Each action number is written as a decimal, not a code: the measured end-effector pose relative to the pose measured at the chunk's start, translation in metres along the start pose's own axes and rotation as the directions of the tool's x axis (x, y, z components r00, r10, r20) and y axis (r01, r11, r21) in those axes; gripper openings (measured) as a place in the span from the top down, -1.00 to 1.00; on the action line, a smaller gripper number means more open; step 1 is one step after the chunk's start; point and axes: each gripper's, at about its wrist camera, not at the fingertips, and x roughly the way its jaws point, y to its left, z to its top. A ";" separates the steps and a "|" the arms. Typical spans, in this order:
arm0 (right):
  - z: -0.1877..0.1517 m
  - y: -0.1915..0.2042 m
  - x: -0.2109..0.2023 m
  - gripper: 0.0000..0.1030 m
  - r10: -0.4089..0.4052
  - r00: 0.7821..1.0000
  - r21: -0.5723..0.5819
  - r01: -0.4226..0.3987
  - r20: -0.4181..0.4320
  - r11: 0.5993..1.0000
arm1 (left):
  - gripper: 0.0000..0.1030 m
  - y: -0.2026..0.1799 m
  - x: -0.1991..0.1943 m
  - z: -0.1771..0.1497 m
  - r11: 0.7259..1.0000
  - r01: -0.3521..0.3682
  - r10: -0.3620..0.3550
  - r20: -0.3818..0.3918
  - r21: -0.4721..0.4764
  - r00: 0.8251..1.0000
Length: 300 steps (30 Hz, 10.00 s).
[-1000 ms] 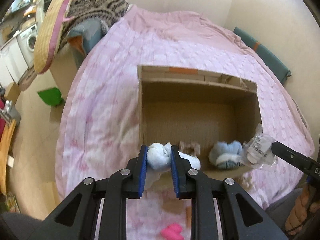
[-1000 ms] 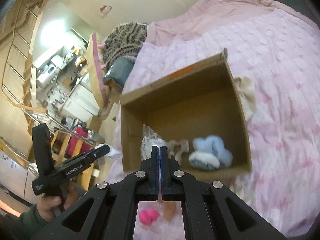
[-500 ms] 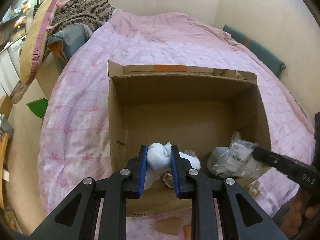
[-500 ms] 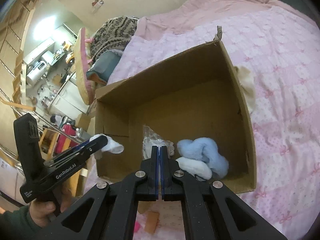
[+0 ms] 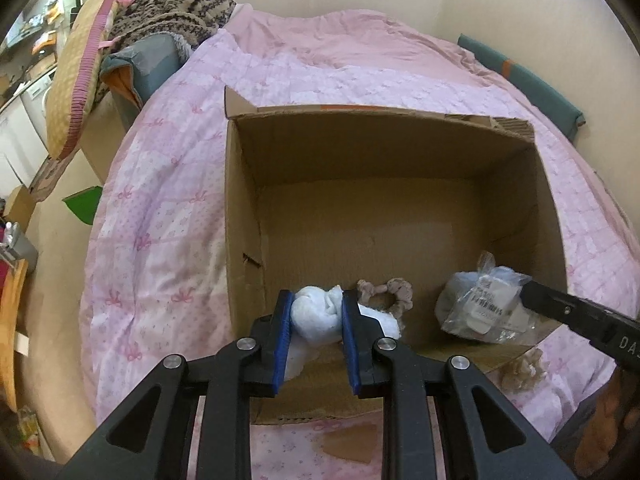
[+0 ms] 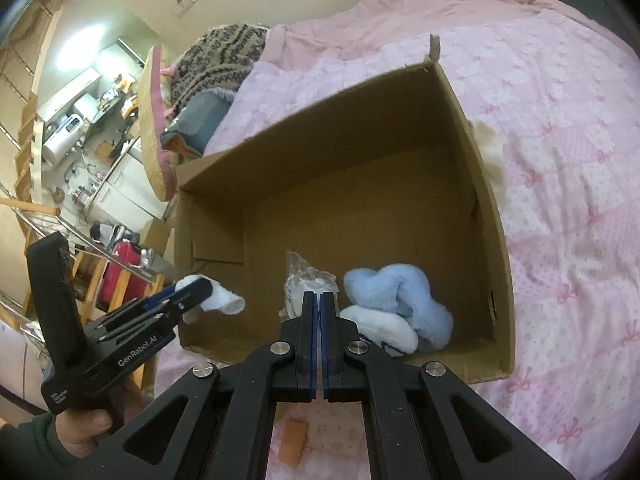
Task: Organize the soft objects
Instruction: 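Lower the sock and plastic bag into the box and open both tools, then move the left tool to the pink heart sponge and grasp it, then grasp the cream lace scrunchie with the right tool while the left tool holds the heart sponge, then lower the heart sponge and scrunchie into the box and open both tools, then move the right tool to the peach cylindrical sponge and grasp it, then grasp the tan rectangular sponge with the left tool while the right tool holds the peach sponge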
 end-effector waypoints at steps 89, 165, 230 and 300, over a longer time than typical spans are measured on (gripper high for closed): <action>-0.056 -0.022 -0.026 -0.68 -0.236 0.962 0.108 0.251 -0.135 0.962 | 0.22 -0.041 0.017 -0.140 0.989 0.123 -0.068 -0.490 0.080 0.869; 0.018 0.053 -0.059 0.83 0.060 0.976 -0.195 -0.019 0.208 0.981 | 0.23 0.011 -0.050 0.033 0.992 0.044 -0.040 0.039 -0.116 0.998; 0.011 0.008 -0.014 -0.54 -0.060 0.985 -0.061 0.071 0.161 0.996 | -0.42 -0.003 -0.026 0.006 0.999 -0.031 0.032 0.138 -0.009 0.990; -0.096 0.049 0.028 0.84 -0.068 0.969 -0.256 0.005 -0.236 0.967 | -0.43 0.063 -0.031 -0.059 0.957 -0.079 0.042 -0.137 -0.280 0.990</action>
